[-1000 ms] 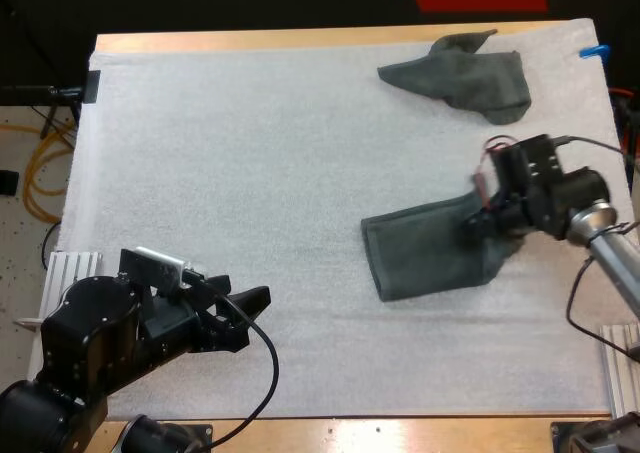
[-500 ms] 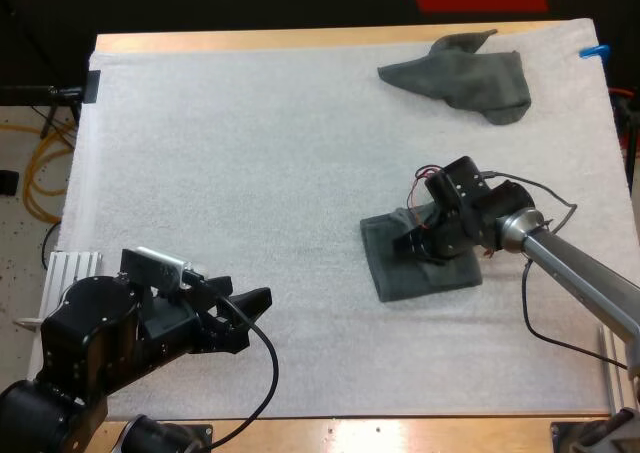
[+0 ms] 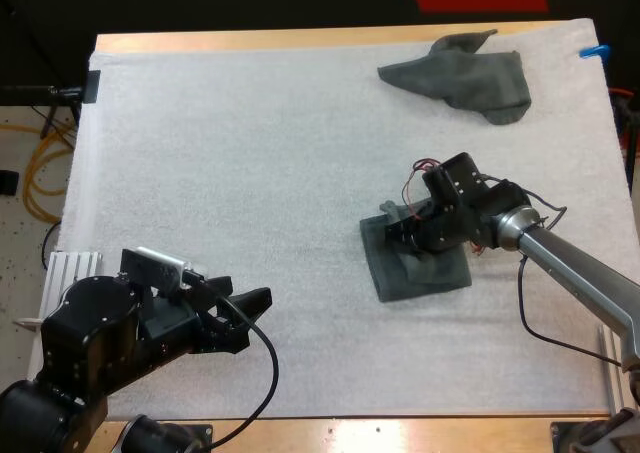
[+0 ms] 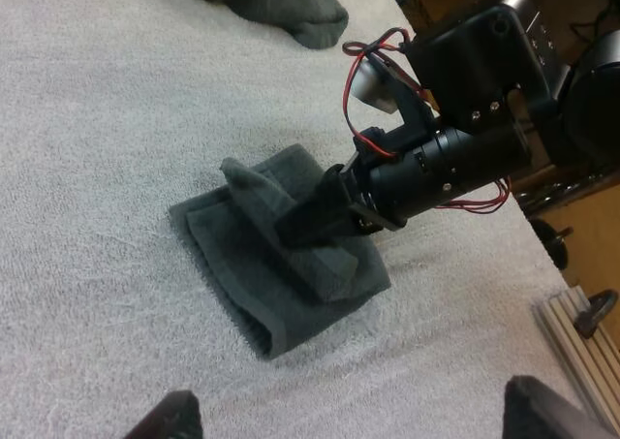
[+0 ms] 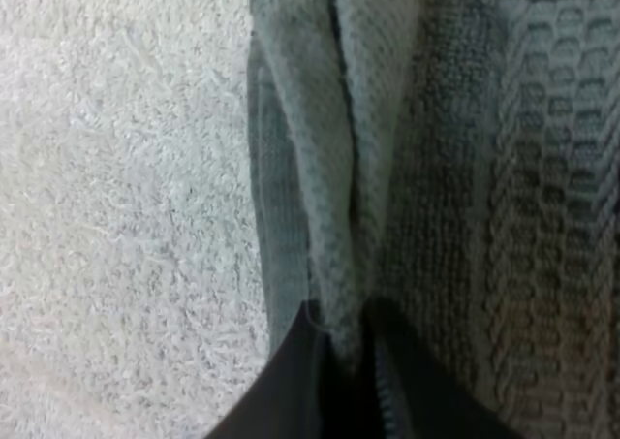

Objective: Pick towel from pile fold and stack

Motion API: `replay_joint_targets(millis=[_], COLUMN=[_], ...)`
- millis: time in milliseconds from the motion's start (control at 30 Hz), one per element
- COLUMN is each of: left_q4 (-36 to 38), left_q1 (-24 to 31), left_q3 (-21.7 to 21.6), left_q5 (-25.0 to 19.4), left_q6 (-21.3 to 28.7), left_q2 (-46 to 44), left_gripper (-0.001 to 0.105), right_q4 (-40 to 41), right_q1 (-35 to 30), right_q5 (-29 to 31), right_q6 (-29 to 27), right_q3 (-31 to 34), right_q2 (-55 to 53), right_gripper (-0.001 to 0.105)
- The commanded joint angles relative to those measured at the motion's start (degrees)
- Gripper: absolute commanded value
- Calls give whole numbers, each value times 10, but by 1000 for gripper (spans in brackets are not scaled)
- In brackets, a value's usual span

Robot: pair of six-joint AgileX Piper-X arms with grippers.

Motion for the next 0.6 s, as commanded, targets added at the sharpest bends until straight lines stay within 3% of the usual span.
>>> replay_joint_targets(millis=[0,67,233,333,567], left_q4=[-1,-1,-1,-1,-1], left_q1=[-1,-1,-1,-1,-1], left_q3=[-2,-2,-2,-2,-2], left_q5=[4,4,4,4,4], left_q6=[-8,-5,-3,-3,-3], left_q2=[0,0,0,0,0], left_gripper=[61,61,61,61,61], right_q4=[-4,-4,-21,-20,14], right_q1=[0,0,0,0,0], right_q5=[-10,-19,-97,-129,-98], right_q6=[-1,-1,-1,-9,-9], right_q3=[-2,-2,-5,-8,-8], right_q2=[-2,-2,-3,-11,-40], right_gripper=[10,21,65,69,69])
